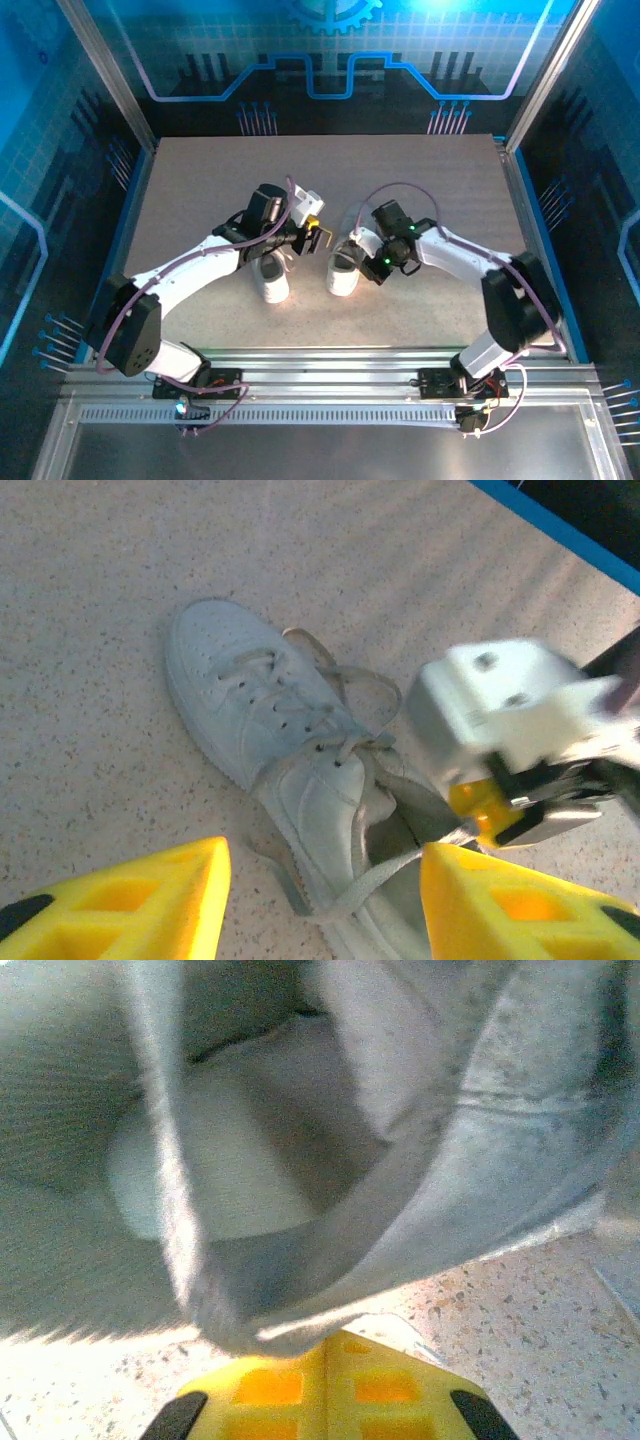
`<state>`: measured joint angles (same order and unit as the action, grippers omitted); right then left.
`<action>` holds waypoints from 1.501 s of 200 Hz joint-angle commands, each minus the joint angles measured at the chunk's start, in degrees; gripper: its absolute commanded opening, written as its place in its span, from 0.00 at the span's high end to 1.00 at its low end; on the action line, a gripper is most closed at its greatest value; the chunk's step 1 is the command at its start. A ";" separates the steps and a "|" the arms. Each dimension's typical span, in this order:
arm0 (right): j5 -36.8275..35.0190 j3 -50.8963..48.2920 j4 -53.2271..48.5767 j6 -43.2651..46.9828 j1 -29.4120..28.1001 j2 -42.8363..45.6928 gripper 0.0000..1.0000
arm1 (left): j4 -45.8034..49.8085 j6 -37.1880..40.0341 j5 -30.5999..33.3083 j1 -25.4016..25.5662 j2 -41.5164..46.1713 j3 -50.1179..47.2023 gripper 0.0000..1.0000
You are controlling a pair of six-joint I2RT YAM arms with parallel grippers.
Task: Tie the shoes
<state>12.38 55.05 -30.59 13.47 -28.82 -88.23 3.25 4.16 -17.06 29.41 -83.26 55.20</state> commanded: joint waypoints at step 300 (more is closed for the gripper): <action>9.24 32.86 -16.08 -0.97 1.45 7.22 1.00 | -3.82 -0.81 7.56 9.48 0.63 9.60 0.92</action>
<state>17.91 85.52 -43.29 10.66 -26.63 -79.57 -2.70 1.87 -7.38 39.16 -82.02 61.98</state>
